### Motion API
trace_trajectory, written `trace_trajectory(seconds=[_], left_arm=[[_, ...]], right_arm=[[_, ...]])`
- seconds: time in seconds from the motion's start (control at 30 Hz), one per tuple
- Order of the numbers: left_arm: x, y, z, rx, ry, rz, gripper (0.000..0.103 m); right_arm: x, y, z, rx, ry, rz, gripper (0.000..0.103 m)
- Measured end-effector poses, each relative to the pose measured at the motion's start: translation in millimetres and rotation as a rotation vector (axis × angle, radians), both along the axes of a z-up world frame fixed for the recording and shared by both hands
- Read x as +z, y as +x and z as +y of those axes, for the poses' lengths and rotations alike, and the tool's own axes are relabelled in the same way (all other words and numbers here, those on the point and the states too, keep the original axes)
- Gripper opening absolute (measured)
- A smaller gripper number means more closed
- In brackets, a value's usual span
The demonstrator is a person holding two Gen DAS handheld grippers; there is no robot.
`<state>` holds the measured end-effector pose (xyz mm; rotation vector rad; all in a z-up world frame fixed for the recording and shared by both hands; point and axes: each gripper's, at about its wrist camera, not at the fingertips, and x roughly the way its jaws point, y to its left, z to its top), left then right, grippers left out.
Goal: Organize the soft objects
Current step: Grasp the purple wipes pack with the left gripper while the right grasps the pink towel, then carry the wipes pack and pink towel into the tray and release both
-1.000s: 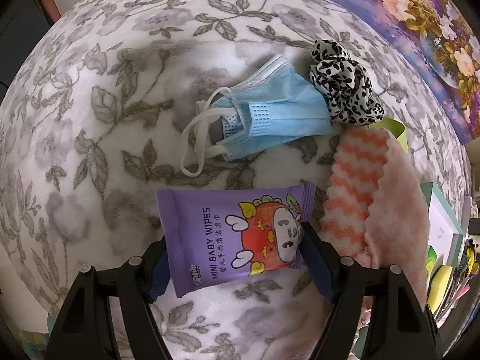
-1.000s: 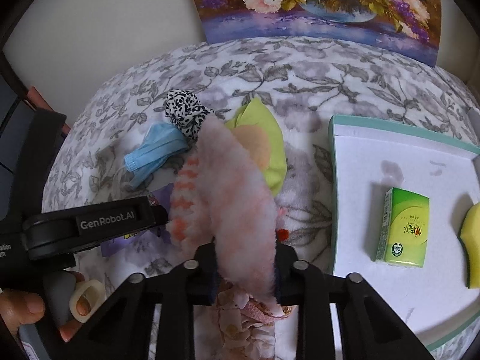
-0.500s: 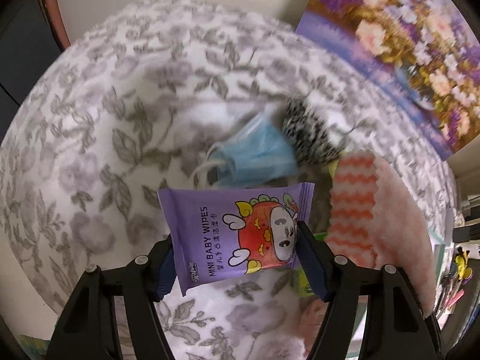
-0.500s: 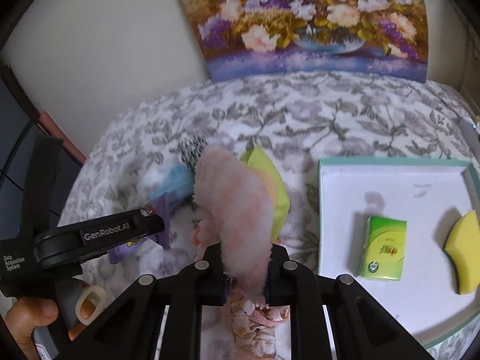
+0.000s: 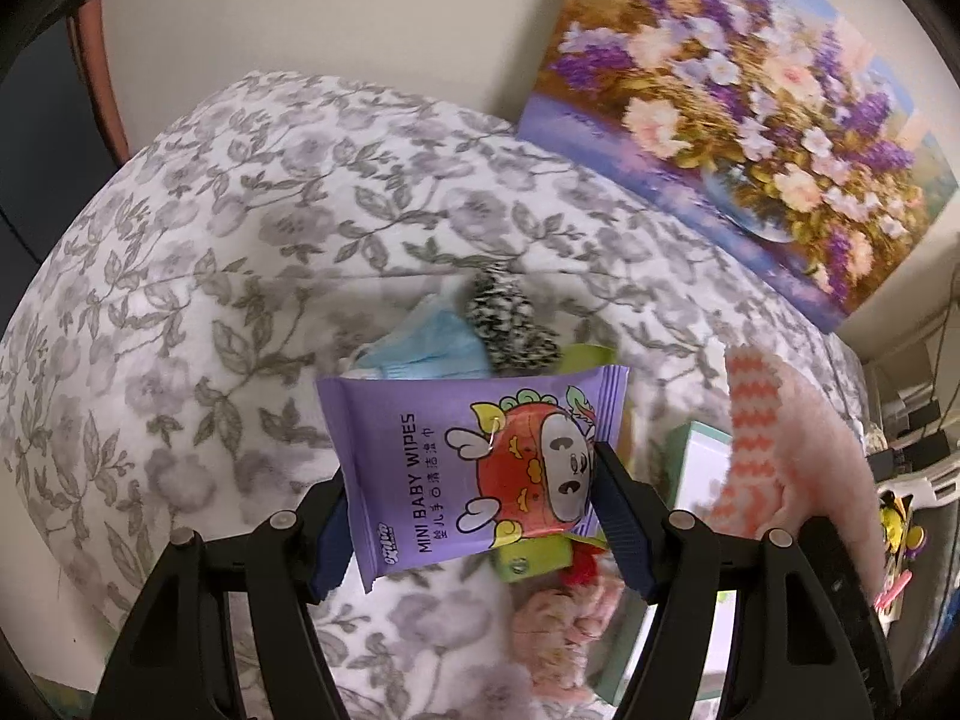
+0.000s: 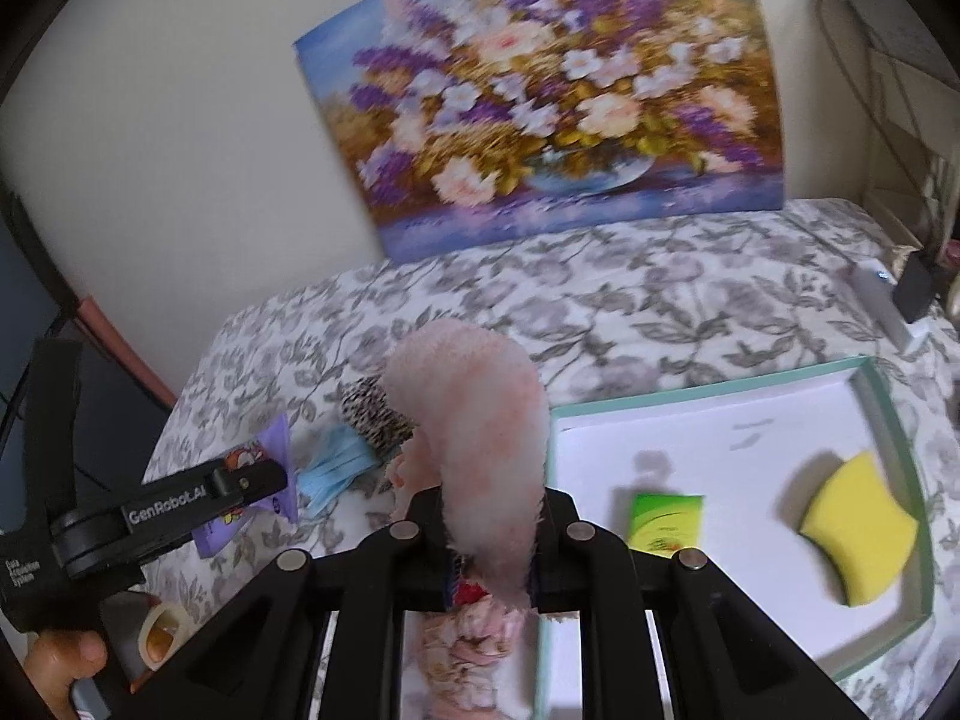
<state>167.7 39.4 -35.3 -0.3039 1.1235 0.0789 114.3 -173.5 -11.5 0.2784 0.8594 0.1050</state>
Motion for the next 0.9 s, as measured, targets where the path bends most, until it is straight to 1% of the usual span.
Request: trace_trajectory(seconds=[0.1, 0.23, 0.4, 0.53, 0.67, 0.8, 0.9], left_arm=[[3, -1, -16, -0.028, 0.005, -0.009, 0.072], [7, -4, -42, -0.080, 0.010, -0.020, 0.072], [7, -8, -86, -0.180, 0.029, -0.037, 0.072], [-2, -10, -122, -0.257, 0.046, -0.027, 0.072], [-13, -12, -152, -0.327, 0.043, -0.011, 0.072], [-23, -14, -175, -0.371, 0.059, -0.019, 0.073], [-33, -12, -188, -0.402, 0.068, -0.016, 0.073]], right_arm=[[3, -4, -19, -0.043, -0.011, -0.009, 0.016], [-1, -8, -54, -0.115, 0.008, 0.007, 0.017], [-9, -15, -98, -0.213, -0.028, 0.033, 0.017], [-17, -22, -132, -0.275, -0.019, 0.057, 0.017], [-24, -30, -158, -0.320, -0.021, 0.075, 0.017], [-33, -32, -173, -0.345, -0.014, 0.095, 0.017], [-39, -30, -175, -0.344, -0.007, 0.111, 0.017]])
